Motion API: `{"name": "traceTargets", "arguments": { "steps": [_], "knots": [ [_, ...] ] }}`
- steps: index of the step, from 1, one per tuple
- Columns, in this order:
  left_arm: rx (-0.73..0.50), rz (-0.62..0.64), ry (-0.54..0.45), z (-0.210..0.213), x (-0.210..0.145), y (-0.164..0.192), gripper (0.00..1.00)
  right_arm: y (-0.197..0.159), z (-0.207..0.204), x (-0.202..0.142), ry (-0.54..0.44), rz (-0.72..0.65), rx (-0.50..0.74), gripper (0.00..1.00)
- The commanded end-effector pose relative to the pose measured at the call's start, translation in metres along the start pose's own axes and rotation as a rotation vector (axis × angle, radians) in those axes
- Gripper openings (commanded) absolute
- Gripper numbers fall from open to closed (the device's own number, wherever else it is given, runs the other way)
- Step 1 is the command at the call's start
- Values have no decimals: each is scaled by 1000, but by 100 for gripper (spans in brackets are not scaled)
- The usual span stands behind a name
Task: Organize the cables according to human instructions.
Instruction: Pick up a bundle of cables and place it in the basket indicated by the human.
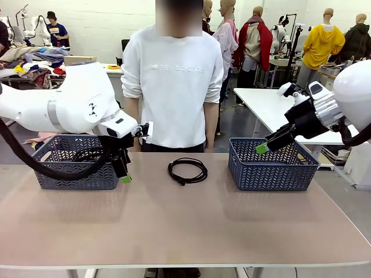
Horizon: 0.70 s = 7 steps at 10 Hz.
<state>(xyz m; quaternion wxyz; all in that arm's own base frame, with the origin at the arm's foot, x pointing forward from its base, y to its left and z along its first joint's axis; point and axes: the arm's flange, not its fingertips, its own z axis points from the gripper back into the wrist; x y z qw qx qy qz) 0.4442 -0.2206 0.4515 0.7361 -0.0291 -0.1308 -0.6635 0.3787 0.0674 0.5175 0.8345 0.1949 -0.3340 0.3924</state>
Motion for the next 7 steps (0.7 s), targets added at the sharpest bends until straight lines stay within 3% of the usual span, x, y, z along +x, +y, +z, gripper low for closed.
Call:
{"name": "traceTargets", "arguments": {
  "steps": [1, 7],
  "knots": [
    [3, 2, -1, 0, 2, -1, 100, -2, -1, 1, -22, 9, 19, 100],
    [3, 2, -1, 0, 2, -1, 100, -2, -1, 1, -22, 9, 19, 100]
  ]
}}
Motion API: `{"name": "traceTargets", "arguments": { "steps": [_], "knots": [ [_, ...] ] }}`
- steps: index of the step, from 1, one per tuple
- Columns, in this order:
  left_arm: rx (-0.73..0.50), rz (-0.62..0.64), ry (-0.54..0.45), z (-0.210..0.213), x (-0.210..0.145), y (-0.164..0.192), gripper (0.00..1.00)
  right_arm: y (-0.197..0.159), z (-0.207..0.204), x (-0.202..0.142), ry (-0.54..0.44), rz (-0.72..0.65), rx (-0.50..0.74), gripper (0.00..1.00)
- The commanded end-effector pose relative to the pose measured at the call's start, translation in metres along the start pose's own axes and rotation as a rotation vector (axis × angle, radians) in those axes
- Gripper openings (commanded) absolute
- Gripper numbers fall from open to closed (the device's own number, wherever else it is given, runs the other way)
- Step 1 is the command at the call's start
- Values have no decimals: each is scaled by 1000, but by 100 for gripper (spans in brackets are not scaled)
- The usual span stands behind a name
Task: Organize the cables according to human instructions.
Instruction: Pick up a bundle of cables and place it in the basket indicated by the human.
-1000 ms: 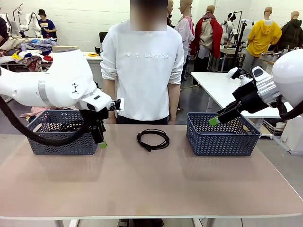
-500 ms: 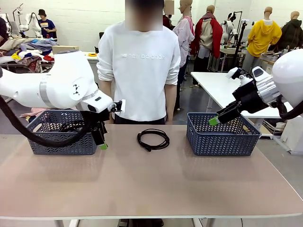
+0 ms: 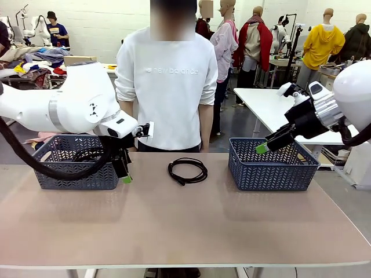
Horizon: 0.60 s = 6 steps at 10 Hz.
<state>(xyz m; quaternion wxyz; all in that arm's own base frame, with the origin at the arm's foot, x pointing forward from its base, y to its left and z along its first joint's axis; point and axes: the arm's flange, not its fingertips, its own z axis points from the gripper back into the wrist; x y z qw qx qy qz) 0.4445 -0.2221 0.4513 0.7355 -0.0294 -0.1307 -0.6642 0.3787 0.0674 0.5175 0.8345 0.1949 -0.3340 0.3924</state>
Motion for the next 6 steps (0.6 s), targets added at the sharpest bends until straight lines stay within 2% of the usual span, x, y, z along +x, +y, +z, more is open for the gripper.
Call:
{"name": "traceTargets", "arguments": {
  "steps": [1, 6],
  "knots": [
    [4, 4, -1, 1, 0, -1, 100, -2, -1, 1, -22, 9, 19, 100],
    [4, 4, -1, 1, 0, -1, 100, -2, -1, 1, -22, 9, 19, 100]
  ]
}}
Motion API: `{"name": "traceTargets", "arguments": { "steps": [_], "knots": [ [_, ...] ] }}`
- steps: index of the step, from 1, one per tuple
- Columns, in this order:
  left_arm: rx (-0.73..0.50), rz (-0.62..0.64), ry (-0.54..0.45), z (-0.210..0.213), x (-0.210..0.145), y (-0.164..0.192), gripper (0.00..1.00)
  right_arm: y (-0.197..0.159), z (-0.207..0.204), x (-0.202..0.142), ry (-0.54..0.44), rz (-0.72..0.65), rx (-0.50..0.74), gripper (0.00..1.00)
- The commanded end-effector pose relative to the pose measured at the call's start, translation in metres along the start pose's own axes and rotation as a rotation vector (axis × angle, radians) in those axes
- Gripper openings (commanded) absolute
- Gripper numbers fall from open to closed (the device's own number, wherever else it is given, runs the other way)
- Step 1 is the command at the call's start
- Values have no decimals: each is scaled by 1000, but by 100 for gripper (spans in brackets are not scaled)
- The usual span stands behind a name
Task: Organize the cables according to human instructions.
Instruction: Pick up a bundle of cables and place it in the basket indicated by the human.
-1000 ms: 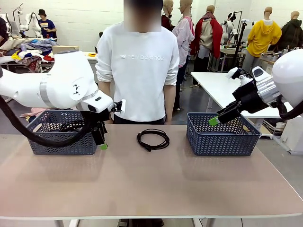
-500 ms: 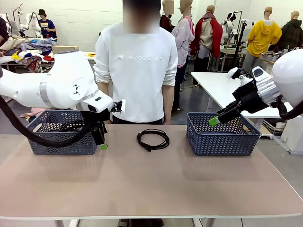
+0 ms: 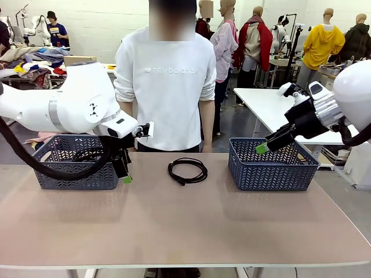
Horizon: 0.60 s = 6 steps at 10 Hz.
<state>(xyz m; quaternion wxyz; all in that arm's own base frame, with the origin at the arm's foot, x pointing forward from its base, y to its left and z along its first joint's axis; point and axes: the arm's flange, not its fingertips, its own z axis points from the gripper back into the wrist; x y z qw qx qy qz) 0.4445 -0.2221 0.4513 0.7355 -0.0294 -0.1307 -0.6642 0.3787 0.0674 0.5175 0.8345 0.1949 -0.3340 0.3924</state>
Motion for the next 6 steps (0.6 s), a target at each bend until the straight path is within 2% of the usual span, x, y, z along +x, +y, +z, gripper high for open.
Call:
{"name": "traceTargets", "arguments": {
  "steps": [1, 6],
  "knots": [
    [4, 4, -1, 1, 0, -1, 100, -2, -1, 1, -22, 9, 19, 100],
    [4, 4, -1, 1, 0, -1, 100, -2, -1, 1, -22, 9, 19, 100]
  ]
}}
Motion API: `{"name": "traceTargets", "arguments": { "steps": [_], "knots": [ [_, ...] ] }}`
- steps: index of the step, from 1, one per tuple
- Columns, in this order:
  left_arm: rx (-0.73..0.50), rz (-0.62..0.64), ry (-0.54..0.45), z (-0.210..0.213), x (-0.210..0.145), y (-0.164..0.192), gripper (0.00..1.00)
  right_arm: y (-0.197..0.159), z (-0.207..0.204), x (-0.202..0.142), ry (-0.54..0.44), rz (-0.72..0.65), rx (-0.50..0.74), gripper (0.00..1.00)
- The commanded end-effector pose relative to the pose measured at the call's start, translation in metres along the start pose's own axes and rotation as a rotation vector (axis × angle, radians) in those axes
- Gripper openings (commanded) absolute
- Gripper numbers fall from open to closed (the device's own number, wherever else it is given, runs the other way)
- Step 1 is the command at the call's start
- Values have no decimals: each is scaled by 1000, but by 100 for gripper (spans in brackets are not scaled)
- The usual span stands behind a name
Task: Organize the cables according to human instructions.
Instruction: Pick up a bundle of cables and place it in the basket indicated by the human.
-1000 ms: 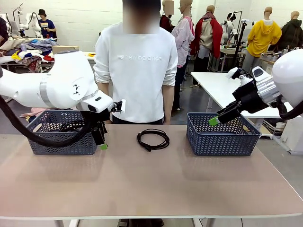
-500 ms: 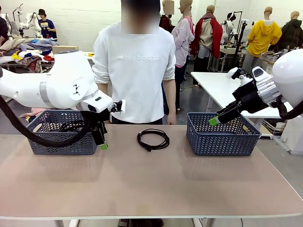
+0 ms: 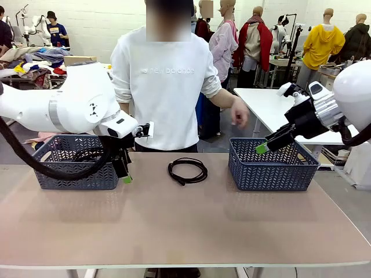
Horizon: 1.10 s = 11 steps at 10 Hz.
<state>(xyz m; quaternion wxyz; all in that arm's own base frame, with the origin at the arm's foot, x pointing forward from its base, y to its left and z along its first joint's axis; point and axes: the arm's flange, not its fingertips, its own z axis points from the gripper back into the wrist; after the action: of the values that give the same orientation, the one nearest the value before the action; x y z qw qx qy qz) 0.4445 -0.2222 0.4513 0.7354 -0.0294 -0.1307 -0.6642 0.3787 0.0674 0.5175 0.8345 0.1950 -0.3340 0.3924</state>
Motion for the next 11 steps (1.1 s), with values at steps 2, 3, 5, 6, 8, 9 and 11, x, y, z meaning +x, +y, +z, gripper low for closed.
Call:
{"name": "traceTargets", "arguments": {
  "steps": [2, 3, 5, 6, 8, 9, 11],
  "knots": [
    [4, 4, -1, 1, 0, -1, 100, -2, -1, 1, -22, 9, 18, 100],
    [4, 4, -1, 1, 0, -1, 100, -2, -1, 1, -22, 9, 18, 100],
    [4, 4, -1, 1, 0, -1, 100, -2, -1, 1, -22, 9, 18, 100],
    [4, 4, -1, 1, 0, -1, 100, -2, -1, 1, -22, 9, 18, 100],
    [4, 4, -1, 1, 0, -1, 100, -2, -1, 1, -22, 9, 18, 100],
    [4, 4, -1, 1, 0, -1, 100, -2, -1, 1, -22, 9, 18, 100],
    [4, 4, -1, 1, 0, -1, 100, -2, -1, 1, -22, 9, 18, 100]
  ]
}}
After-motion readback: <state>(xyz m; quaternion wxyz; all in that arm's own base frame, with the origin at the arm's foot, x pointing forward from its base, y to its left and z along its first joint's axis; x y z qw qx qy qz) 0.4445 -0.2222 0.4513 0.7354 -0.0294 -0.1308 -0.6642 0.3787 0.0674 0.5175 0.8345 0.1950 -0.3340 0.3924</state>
